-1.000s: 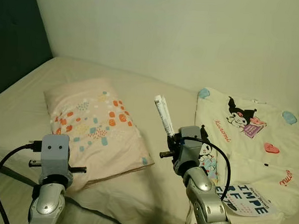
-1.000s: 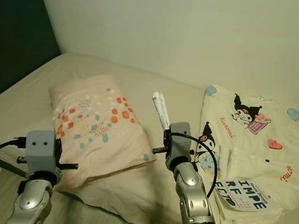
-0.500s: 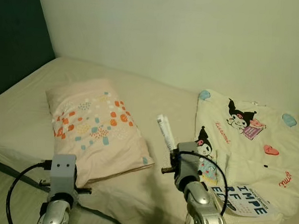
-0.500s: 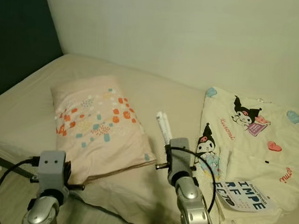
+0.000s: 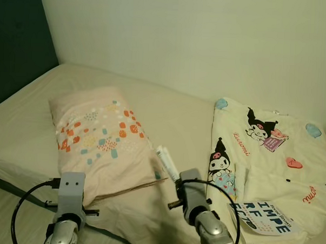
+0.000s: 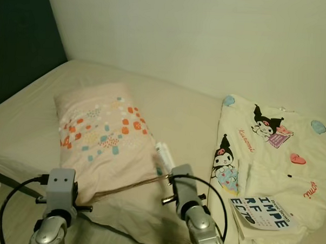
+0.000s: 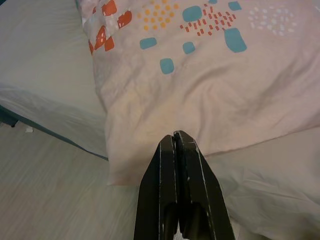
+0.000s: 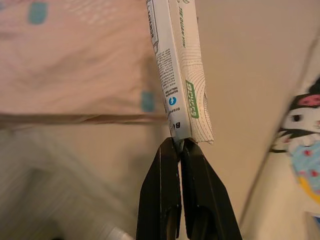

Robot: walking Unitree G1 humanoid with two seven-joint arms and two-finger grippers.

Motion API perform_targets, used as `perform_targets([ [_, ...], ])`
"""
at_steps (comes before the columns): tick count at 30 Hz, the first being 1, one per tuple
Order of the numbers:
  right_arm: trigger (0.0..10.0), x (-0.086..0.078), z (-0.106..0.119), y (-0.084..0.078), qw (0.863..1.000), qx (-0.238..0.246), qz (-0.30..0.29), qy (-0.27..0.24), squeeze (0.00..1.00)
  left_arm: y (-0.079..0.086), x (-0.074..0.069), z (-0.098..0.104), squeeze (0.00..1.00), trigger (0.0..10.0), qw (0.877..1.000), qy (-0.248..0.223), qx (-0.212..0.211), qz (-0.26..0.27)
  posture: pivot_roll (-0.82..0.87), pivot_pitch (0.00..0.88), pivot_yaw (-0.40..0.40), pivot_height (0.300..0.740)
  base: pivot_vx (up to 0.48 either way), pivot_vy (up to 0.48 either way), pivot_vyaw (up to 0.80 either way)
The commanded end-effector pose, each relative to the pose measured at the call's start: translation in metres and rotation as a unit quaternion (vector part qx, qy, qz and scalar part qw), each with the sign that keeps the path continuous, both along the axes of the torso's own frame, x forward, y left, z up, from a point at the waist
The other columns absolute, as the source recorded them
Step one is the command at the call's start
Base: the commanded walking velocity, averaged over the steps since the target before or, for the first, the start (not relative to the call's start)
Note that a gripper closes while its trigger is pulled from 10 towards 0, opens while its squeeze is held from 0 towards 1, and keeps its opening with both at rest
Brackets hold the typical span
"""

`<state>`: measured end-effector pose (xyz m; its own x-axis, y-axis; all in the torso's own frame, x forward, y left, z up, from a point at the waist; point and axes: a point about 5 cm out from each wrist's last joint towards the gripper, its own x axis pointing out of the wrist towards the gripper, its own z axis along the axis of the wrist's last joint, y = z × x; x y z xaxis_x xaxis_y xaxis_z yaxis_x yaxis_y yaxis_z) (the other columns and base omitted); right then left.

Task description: Clean up the room

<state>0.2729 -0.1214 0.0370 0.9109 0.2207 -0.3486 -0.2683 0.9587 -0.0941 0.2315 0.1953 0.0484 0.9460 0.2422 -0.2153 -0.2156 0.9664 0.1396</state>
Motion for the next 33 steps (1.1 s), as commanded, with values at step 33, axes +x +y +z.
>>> perform_targets([
  [33,10.0,-0.003,0.009,-0.004,0.985,-0.139,0.09,-0.039,0.0,-0.005,0.02,0.01,0.0,10.0,0.999,-0.017,0.012,-0.035,-0.06,0.067,-0.026,0.74,0.0,0.0,0.0],
])
